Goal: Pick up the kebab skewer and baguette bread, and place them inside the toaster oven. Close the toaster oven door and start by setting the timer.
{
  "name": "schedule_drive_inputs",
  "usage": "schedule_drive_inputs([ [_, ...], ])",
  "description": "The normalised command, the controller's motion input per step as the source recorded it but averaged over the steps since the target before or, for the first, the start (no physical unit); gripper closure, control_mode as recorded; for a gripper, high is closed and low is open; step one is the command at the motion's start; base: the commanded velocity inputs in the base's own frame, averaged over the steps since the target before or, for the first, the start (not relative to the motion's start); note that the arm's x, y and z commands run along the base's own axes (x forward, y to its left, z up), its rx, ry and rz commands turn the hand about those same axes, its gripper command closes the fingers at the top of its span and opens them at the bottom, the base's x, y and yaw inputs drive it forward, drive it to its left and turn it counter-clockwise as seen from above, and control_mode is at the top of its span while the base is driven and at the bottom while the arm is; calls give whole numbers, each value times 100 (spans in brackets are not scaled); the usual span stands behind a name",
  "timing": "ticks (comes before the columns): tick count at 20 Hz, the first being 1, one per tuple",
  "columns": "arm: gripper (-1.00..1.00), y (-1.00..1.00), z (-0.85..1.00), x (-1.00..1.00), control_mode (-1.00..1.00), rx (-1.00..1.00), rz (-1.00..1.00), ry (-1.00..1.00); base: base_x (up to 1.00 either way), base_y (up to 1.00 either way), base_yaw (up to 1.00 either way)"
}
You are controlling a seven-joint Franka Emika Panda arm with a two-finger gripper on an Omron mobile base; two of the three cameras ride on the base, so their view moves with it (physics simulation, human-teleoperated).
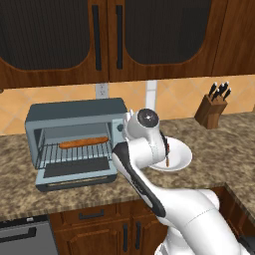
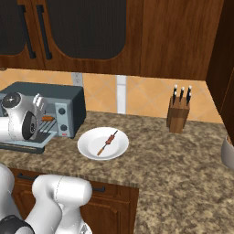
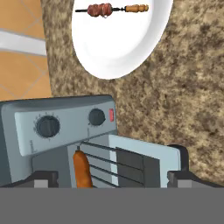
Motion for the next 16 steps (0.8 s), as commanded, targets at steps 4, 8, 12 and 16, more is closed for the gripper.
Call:
schedule_drive_inputs([
  [4, -100, -84, 14, 0, -100, -20, 19, 4, 0, 0, 0],
  [8, -100, -100, 5, -2, -100, -11, 36, 6, 0, 0, 0],
  [12, -100, -94, 0, -14, -100, -16, 52, 8, 0, 0, 0],
  [16, -100, -62, -16, -2, -100, -30, 50, 17, 0, 0, 0],
])
